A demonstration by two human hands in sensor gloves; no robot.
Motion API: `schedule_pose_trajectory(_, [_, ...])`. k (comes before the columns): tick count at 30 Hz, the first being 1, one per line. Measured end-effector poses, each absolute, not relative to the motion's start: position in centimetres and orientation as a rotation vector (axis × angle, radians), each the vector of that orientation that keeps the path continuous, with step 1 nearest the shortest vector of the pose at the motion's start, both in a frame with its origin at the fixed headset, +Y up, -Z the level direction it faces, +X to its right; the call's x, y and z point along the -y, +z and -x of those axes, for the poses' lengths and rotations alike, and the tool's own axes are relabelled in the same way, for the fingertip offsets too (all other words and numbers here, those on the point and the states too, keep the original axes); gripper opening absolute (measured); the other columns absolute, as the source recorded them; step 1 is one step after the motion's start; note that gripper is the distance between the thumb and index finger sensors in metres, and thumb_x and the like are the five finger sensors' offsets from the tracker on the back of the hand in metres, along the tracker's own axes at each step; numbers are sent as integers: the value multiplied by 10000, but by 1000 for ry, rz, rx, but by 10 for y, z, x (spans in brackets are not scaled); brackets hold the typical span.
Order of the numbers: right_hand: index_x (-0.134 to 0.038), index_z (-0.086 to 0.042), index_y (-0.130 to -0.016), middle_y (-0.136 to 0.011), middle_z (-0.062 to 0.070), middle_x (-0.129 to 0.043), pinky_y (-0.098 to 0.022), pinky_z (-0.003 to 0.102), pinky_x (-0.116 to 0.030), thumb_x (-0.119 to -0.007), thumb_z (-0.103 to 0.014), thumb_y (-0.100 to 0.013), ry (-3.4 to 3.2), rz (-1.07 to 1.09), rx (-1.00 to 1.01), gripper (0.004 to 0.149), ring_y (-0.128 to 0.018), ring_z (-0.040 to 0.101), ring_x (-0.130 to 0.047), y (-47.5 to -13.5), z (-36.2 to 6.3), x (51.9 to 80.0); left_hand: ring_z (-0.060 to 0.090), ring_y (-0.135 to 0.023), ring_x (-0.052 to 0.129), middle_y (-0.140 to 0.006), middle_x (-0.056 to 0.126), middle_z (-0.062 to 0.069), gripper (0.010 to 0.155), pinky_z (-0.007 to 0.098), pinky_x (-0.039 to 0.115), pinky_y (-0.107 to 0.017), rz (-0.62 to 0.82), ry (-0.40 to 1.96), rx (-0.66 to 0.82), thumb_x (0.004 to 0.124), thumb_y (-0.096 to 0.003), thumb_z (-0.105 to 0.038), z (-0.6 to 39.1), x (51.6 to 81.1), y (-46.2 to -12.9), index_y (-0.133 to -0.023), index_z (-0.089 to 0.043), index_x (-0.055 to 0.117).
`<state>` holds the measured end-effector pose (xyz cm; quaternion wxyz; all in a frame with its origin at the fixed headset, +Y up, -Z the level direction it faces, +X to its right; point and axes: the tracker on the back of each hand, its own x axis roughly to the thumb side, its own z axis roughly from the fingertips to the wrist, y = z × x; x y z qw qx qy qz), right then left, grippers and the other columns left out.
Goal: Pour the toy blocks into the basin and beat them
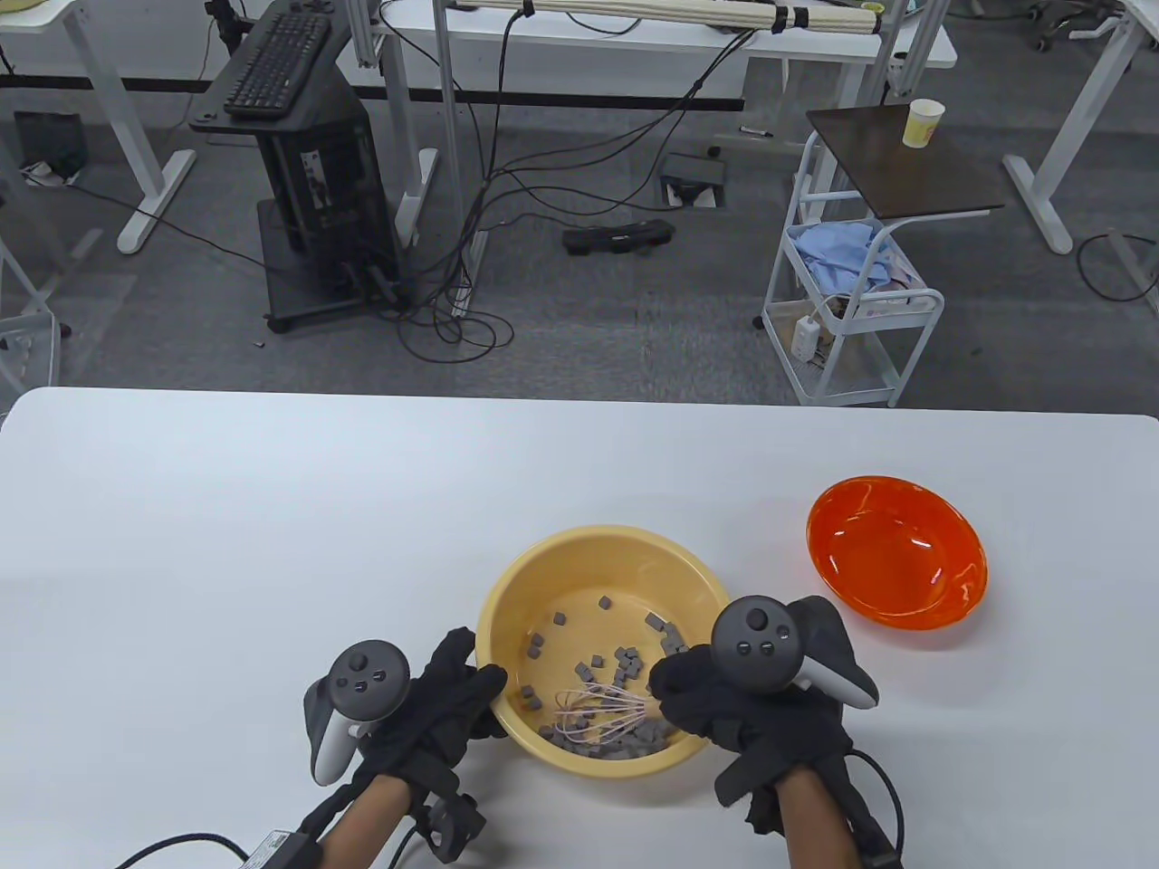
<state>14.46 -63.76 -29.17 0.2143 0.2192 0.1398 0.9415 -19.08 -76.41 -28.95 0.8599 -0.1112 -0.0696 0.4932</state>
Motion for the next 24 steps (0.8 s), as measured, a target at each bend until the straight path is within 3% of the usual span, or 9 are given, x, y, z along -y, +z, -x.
schedule_pose_trajectory(10, [-936,10,-914,-858,354,-943,-220,461,-853,-910,-207,-612,2758,-323,-261,373,-308,340,-960,-289,-178,625,100,-587,1081,-865,846,215,741,411,920,-499,231,1039,146,690,-684,-327,191,764,-289,-1114,171,349])
schedule_pose_trajectory(24, [-726,-7,-1053,-998,342,-741,-359,461,-797,-783,-245,-702,2903,-259,-134,428,-477,353,-886,-297,-145,649,189,-691,1031,-932,775,257,744,508,858,-562,210,1012,179,679,-690,-311,190,765,-288,-1151,111,276])
